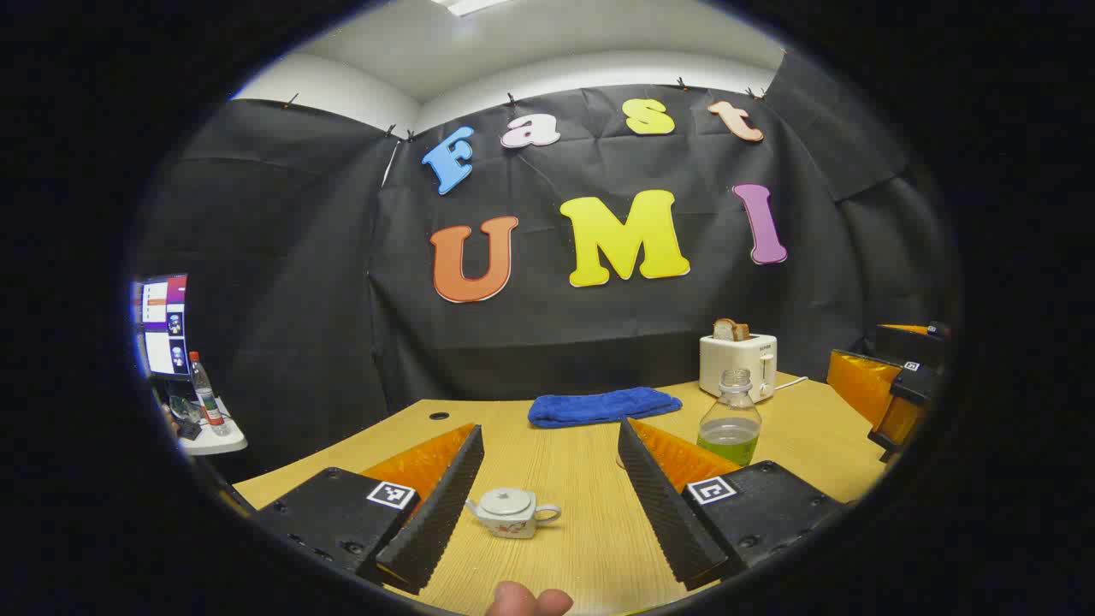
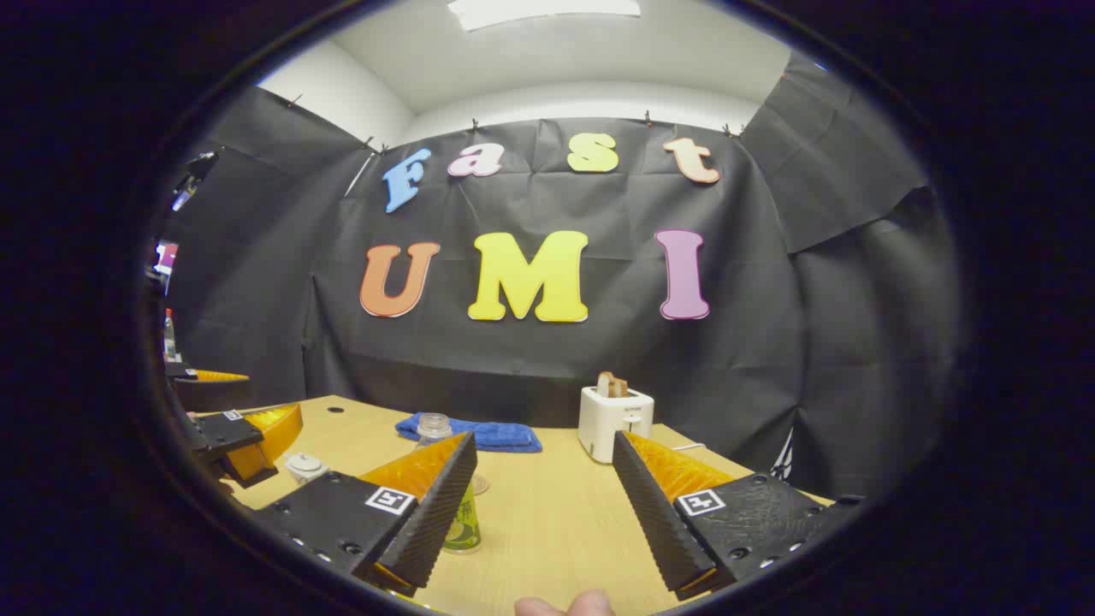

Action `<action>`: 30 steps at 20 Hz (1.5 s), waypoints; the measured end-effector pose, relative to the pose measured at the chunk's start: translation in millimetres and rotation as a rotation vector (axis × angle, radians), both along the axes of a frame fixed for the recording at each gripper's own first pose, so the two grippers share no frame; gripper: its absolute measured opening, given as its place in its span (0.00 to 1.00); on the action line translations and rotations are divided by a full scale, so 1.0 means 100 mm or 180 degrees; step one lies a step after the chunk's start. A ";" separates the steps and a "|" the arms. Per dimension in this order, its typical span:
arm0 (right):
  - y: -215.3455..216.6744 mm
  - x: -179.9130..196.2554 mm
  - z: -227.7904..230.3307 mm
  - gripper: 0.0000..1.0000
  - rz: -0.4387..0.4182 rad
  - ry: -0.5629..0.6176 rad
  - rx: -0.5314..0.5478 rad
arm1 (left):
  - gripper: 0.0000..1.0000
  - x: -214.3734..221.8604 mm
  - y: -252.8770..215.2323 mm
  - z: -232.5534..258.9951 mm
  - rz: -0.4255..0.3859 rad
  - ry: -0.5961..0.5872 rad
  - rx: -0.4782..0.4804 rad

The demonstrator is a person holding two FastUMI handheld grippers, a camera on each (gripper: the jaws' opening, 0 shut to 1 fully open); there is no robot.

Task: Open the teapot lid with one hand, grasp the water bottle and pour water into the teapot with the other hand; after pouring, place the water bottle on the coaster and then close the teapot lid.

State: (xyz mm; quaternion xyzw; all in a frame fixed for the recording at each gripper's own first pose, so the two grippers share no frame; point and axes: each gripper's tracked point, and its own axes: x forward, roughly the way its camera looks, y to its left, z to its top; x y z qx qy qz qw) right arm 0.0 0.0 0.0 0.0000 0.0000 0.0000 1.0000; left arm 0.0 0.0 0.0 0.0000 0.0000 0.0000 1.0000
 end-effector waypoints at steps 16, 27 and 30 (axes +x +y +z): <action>0.05 0.03 -0.06 0.95 -0.0004 0.0072 0.0016 | 0.99 0.01 -0.03 -0.04 -0.0006 0.0030 -0.0051; 0.03 0.05 -0.15 0.95 0.0112 0.0118 0.0027 | 0.99 0.01 -0.08 -0.04 0.0036 0.0010 -0.0028; -0.02 0.06 -0.19 0.95 0.0124 0.0129 0.0027 | 0.99 0.00 0.01 -0.07 0.0109 0.0006 -0.0067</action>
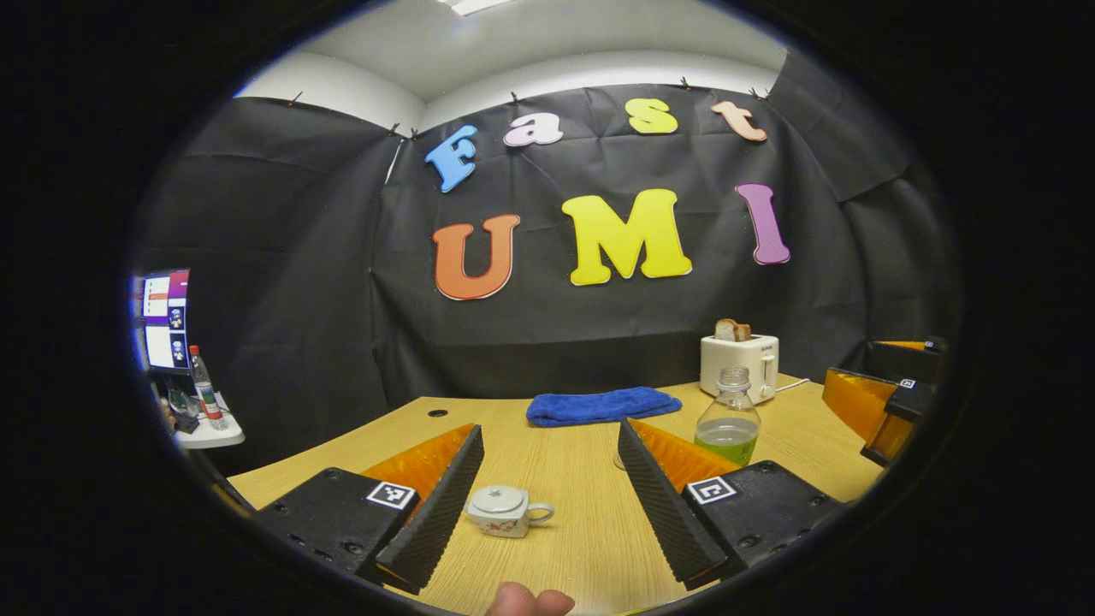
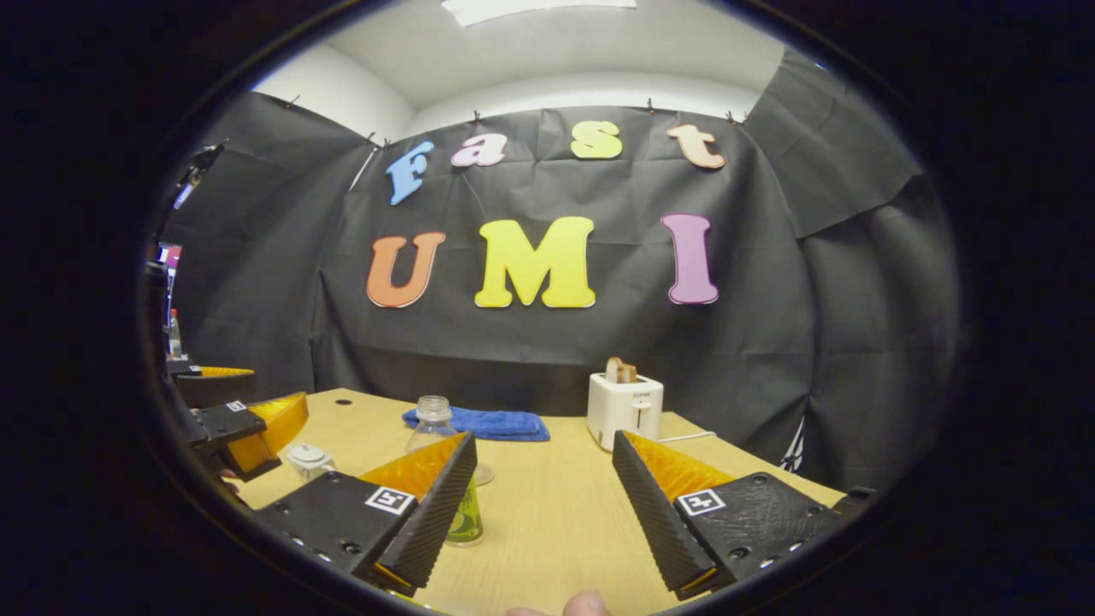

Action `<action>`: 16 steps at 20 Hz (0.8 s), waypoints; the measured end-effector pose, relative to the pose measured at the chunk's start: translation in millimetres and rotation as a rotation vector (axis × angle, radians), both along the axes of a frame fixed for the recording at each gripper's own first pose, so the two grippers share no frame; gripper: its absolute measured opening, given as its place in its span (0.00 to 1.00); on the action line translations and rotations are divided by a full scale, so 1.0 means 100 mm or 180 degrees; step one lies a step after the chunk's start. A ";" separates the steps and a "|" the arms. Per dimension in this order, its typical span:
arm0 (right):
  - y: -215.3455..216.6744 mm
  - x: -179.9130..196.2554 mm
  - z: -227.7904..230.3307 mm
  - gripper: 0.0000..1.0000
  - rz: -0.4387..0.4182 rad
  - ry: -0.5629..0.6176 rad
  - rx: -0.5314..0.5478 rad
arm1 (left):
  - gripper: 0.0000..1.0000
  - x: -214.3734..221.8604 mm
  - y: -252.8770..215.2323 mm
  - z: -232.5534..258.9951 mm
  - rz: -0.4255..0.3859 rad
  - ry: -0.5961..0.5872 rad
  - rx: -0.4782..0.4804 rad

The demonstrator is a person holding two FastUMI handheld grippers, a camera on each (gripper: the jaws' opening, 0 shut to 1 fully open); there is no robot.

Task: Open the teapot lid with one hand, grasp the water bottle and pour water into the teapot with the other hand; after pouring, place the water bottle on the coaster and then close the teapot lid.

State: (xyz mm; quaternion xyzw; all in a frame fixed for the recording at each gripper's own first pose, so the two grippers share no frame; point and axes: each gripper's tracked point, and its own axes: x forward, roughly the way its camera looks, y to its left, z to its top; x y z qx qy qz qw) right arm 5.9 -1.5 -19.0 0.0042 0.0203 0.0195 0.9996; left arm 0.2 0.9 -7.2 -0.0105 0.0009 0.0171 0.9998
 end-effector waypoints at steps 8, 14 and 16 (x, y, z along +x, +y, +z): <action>0.06 0.10 -0.33 0.95 0.0134 0.0126 -0.0122 | 0.99 0.10 0.29 -0.46 0.0111 0.0284 -0.0024; 0.00 0.20 -0.42 0.95 0.0088 0.0188 -0.0148 | 0.99 0.36 0.38 -0.77 0.0107 0.0512 -0.0109; -0.02 0.22 -0.43 0.95 0.0081 0.0184 -0.0156 | 0.97 0.48 0.43 -0.88 0.0131 0.0623 -0.0120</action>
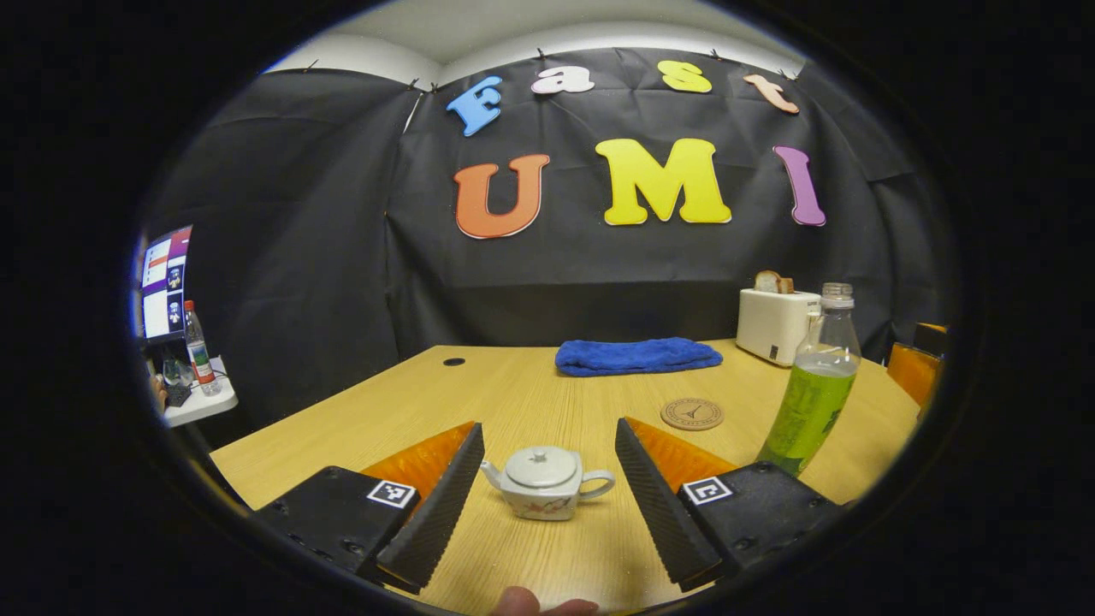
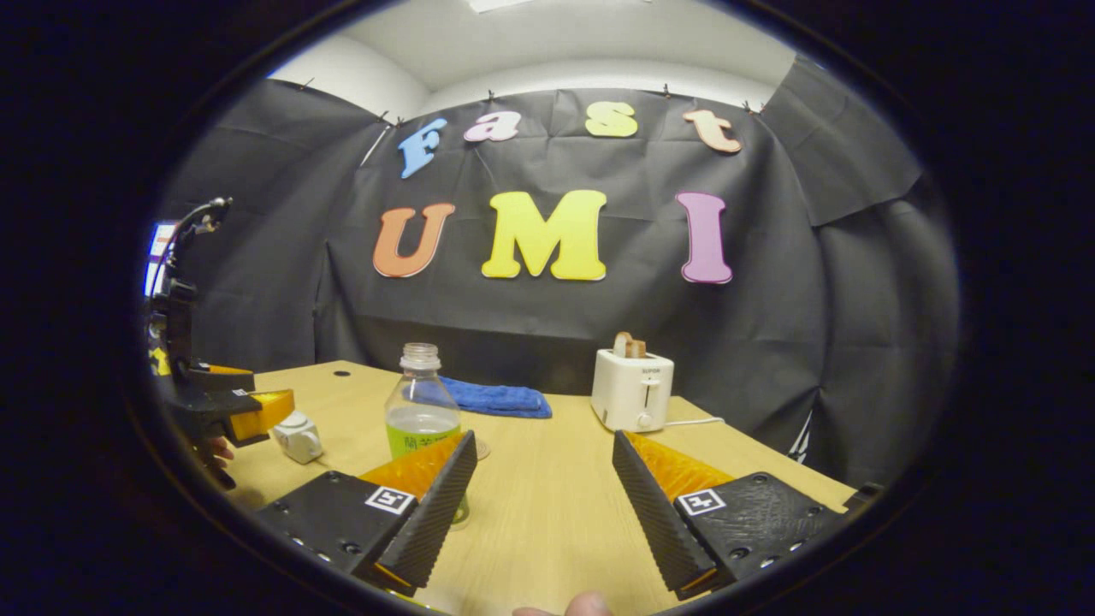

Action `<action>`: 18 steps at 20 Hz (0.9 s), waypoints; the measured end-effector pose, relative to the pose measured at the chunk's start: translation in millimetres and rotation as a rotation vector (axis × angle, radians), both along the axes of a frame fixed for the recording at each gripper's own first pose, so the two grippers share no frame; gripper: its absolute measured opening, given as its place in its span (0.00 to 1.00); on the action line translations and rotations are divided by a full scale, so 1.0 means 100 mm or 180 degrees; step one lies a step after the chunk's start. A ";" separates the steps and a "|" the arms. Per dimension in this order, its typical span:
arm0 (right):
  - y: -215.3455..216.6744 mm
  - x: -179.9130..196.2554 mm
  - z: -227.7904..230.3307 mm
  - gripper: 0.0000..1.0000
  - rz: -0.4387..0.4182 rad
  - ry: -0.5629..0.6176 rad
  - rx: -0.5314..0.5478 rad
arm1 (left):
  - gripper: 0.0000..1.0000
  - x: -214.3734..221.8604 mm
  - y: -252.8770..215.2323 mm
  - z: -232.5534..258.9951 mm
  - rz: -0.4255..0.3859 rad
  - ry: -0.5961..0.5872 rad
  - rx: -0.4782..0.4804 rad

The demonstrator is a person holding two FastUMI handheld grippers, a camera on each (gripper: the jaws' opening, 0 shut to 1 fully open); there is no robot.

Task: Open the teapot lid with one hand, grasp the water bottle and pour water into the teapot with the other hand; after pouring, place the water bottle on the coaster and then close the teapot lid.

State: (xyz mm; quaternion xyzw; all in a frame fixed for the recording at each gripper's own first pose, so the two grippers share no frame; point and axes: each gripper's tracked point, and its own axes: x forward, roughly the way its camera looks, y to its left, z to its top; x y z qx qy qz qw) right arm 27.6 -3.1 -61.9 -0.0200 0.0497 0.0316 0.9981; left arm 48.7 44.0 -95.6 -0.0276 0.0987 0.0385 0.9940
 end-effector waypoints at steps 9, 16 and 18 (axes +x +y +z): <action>-0.07 0.12 -0.15 0.94 -0.0040 0.0096 -0.0065 | 0.59 0.24 0.03 -0.28 0.0034 0.0323 0.0030; 0.15 0.11 -0.16 0.96 0.0201 0.0133 -0.0042 | 0.13 0.29 0.09 -0.24 0.0162 0.0289 0.0109; 0.22 0.08 -0.17 0.95 0.0296 0.0126 -0.0029 | 0.07 0.29 0.10 -0.25 0.0155 0.0300 0.0130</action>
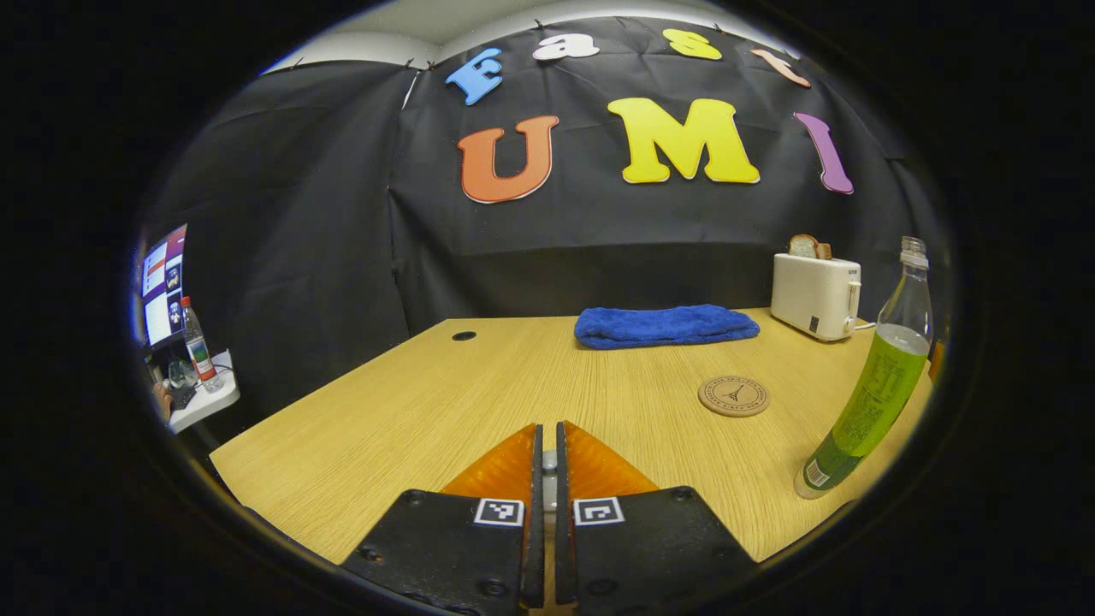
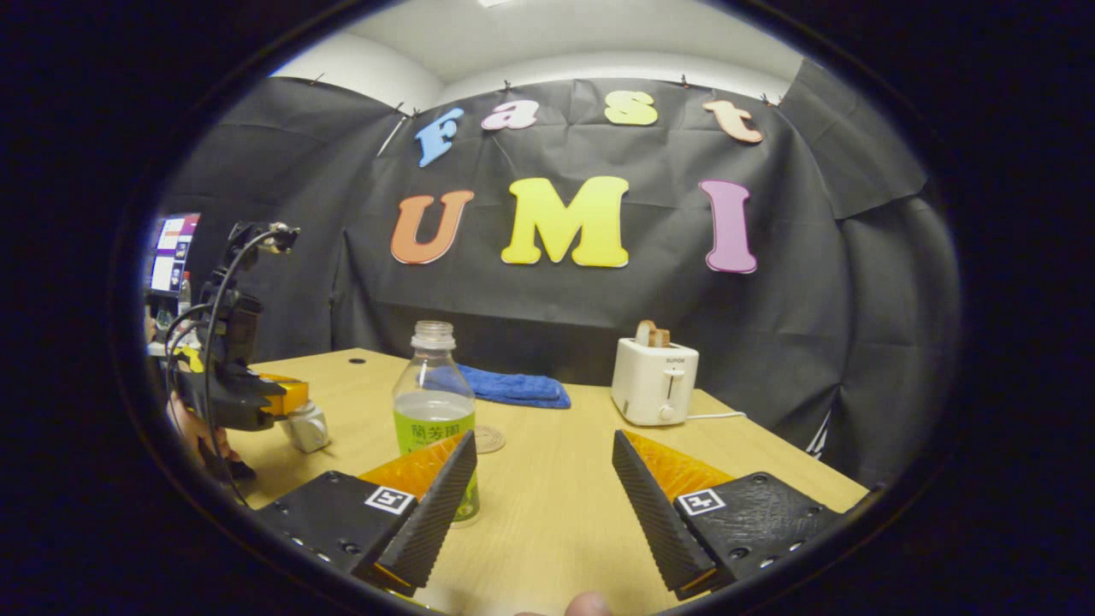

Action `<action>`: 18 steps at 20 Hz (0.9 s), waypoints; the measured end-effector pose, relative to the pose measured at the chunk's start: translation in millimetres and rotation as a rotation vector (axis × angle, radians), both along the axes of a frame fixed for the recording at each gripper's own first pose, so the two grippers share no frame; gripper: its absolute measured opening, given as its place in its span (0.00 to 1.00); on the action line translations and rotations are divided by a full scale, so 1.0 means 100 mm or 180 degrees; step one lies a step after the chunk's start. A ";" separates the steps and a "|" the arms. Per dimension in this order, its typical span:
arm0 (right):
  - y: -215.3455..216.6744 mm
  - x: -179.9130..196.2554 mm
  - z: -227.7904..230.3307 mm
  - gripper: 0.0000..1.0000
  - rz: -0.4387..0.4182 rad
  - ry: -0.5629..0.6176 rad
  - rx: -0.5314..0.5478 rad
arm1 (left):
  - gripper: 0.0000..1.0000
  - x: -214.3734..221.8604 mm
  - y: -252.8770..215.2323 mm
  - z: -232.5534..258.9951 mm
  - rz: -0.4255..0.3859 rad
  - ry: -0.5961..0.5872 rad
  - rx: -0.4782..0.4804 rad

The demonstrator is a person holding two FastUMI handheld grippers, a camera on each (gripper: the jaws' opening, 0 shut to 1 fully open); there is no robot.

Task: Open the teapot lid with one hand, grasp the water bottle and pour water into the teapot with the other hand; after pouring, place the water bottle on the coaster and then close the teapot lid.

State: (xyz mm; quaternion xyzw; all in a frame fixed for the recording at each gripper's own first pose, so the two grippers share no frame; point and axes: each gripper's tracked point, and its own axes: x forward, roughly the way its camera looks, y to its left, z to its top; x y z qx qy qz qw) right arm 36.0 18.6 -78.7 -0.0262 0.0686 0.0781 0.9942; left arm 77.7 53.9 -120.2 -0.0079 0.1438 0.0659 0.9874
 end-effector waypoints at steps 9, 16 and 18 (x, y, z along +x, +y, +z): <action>0.30 -0.15 -0.07 0.98 0.0291 0.0085 0.0135 | 0.03 -0.13 0.07 0.49 -0.0087 -0.0349 -0.0167; 0.60 -0.04 -0.25 0.95 0.0364 0.0266 0.0215 | 0.03 -0.35 0.05 0.69 -0.0185 -0.0497 -0.0184; 0.67 0.06 -0.32 0.97 0.0326 0.0342 0.0217 | 0.03 -0.40 0.04 0.71 -0.0209 -0.0512 -0.0156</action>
